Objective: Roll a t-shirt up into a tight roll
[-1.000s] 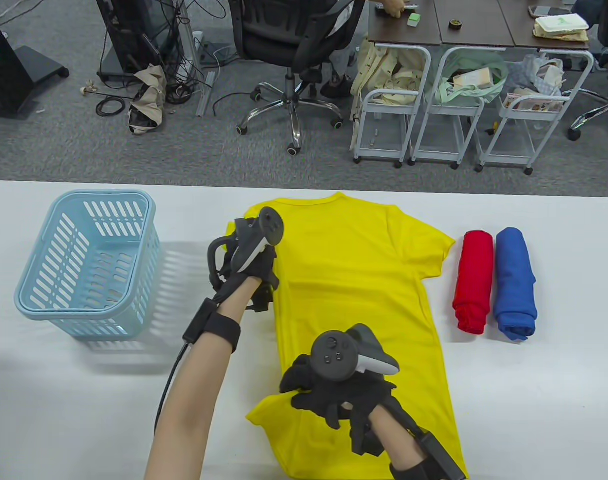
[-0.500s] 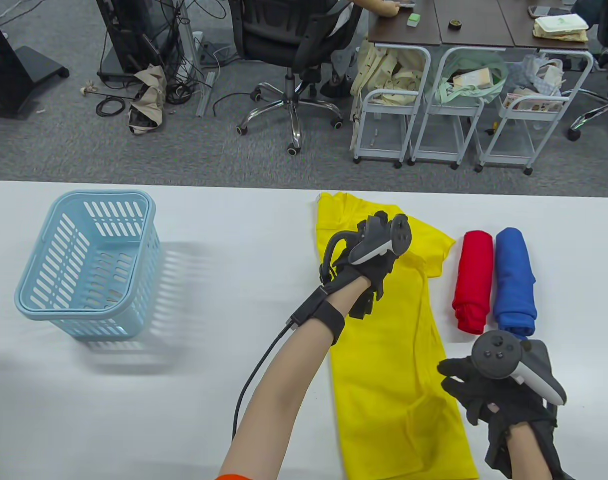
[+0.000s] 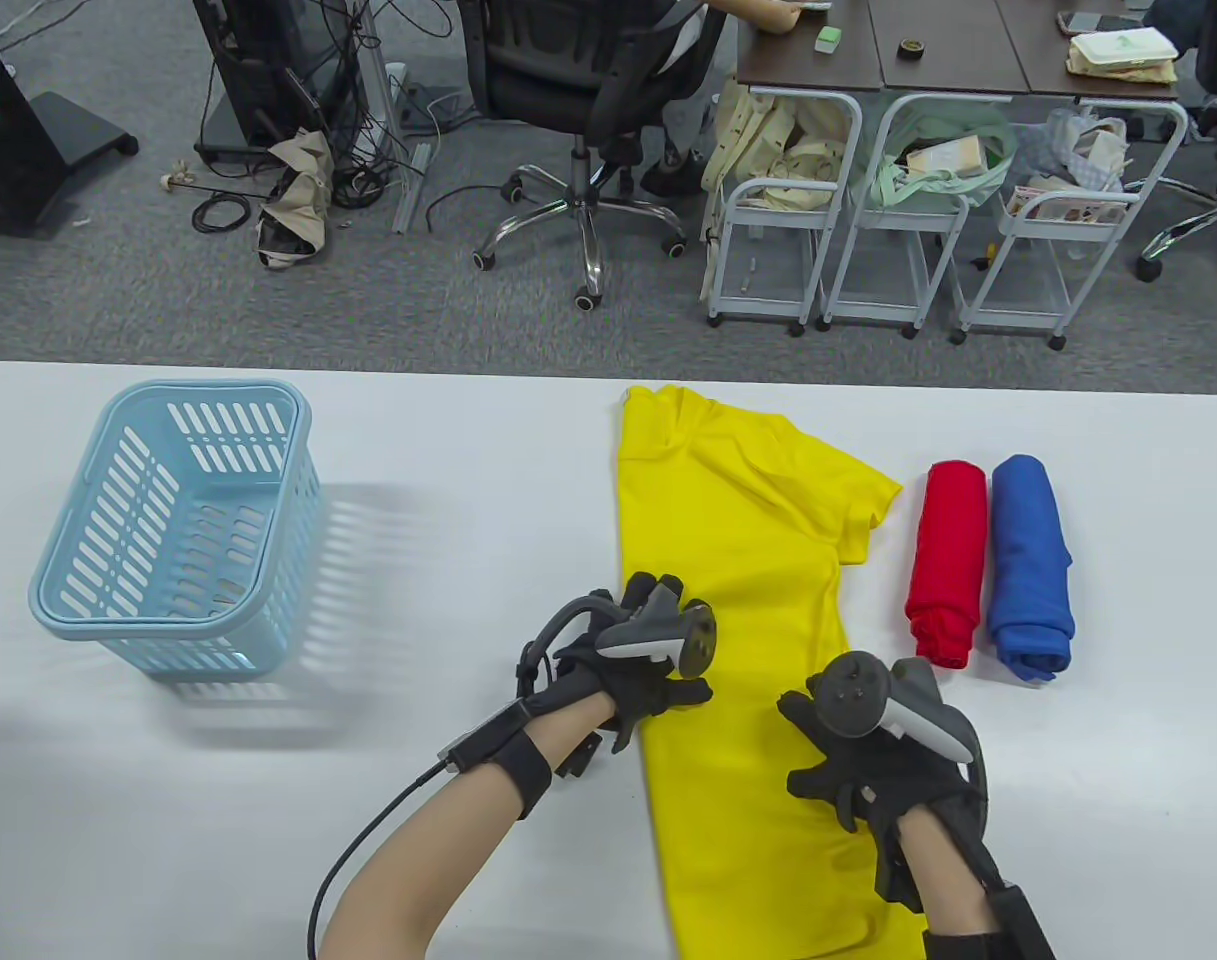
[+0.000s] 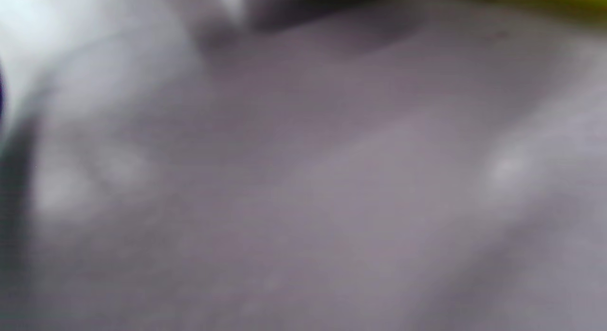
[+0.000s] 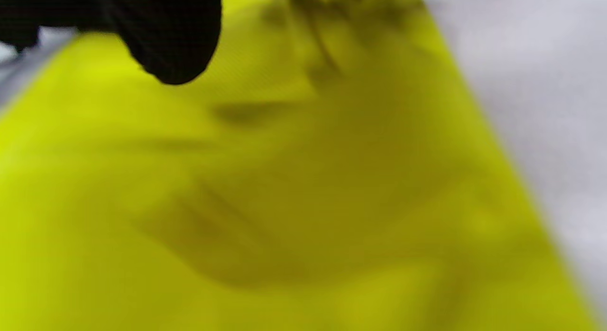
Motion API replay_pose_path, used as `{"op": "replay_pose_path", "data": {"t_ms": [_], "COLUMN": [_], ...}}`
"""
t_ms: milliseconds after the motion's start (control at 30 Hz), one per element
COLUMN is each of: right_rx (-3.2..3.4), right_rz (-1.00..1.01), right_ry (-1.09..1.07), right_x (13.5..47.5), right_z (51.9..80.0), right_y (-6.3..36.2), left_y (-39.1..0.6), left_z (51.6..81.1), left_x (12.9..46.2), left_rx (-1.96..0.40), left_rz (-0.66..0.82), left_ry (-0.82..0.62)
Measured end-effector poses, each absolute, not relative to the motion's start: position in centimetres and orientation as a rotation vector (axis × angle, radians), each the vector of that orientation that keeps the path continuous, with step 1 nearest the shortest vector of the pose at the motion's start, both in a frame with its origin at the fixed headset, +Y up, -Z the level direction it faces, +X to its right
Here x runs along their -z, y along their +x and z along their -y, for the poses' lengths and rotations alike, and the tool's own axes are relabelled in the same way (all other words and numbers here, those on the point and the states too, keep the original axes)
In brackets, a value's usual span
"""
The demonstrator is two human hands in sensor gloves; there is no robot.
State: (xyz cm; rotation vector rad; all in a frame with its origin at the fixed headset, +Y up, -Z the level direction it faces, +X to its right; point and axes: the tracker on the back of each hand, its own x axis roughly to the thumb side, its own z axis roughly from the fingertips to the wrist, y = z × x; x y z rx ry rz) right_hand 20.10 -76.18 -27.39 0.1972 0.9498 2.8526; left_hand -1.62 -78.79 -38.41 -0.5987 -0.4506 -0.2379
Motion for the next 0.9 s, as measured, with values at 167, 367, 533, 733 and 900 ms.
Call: {"op": "replay_pose_path", "data": {"t_ms": [167, 367, 533, 733, 900], "right_rx": [-2.974, -2.896, -2.819, -2.803, -2.825], "right_rz": [-1.004, -0.897, -0.912, -0.88, -0.965], "right_ry": [0.372, 0.323, 0.344, 0.405, 0.421], "right_x": [25.5, 26.4, 26.6, 26.8, 27.5], "right_z": [75.6, 74.9, 75.5, 75.1, 76.6], "right_y": [18.5, 18.6, 17.7, 15.6, 13.0], "left_y": [-5.5, -6.6, -6.5, -6.8, -8.1], "left_z": [78.2, 76.8, 79.2, 75.8, 76.7], "left_x": [40.2, 34.8, 29.7, 25.0, 25.5], "left_rx": [0.242, 0.149, 0.336, 0.324, 0.092], "left_rz": [0.357, 0.426, 0.511, 0.638, 0.541], "left_ry": [-0.612, -0.536, -0.643, -0.561, -0.546]}}
